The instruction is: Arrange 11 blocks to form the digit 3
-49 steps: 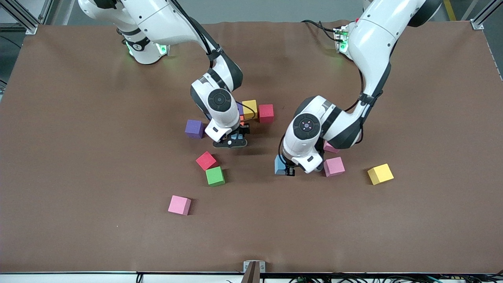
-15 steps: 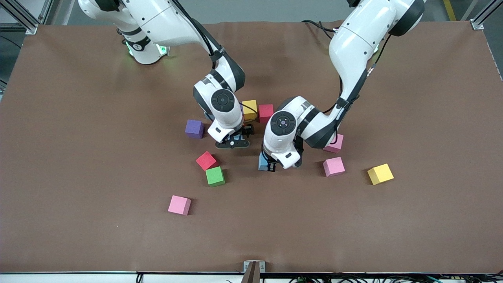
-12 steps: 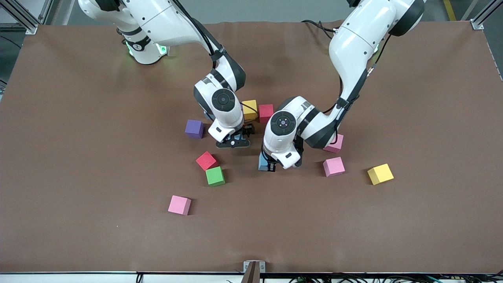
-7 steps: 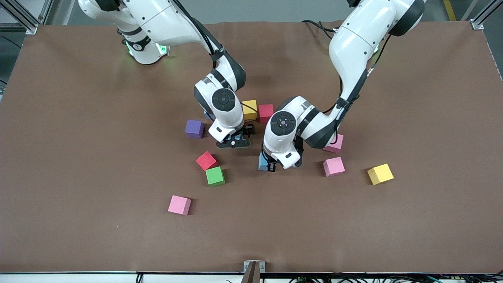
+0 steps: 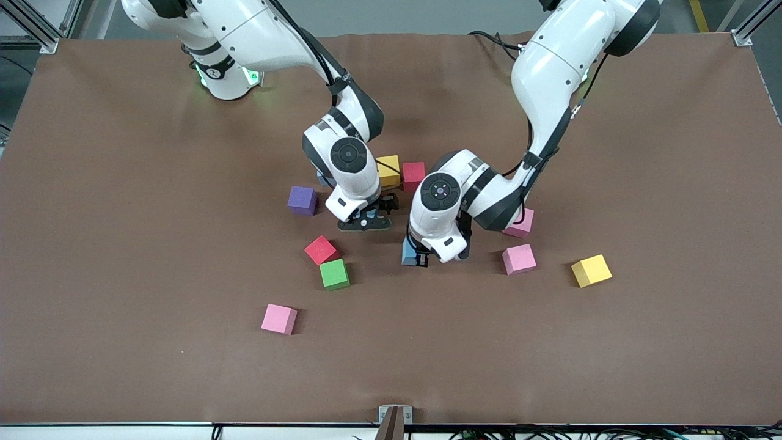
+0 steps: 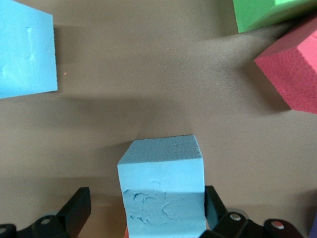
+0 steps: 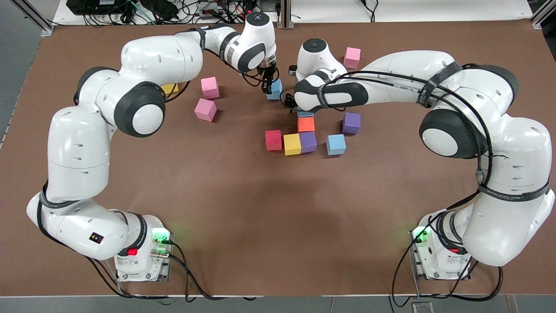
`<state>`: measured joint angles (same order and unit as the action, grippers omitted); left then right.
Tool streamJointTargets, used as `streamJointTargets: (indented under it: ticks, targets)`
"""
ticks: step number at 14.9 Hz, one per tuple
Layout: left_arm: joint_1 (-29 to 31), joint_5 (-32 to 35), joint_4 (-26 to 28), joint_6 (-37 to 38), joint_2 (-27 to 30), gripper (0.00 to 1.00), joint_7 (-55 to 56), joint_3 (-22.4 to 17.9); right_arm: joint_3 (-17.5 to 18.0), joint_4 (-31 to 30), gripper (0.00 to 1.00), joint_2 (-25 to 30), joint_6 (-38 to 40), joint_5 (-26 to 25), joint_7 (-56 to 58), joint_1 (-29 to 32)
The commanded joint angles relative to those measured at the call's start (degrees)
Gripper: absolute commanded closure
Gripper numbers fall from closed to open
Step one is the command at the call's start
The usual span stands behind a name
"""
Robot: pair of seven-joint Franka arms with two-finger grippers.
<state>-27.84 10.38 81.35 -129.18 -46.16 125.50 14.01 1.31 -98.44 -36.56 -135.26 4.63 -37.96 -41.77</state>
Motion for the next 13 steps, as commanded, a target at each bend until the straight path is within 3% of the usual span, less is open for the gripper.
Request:
streamJointTargets:
  ticks: [1,13]
  targets:
    - [-0.2,0.3,-0.4,0.2,0.2,0.75,0.8,-0.2,0.2,1.2,0.00,-0.9,0.2,-0.7,-1.5,-0.2]
    - [-0.1,0.1,-0.4,0.2,0.1,0.75,0.8,-0.1,0.2,0.8,0.00,-0.9,0.8,-0.8,-2.4,-0.4]
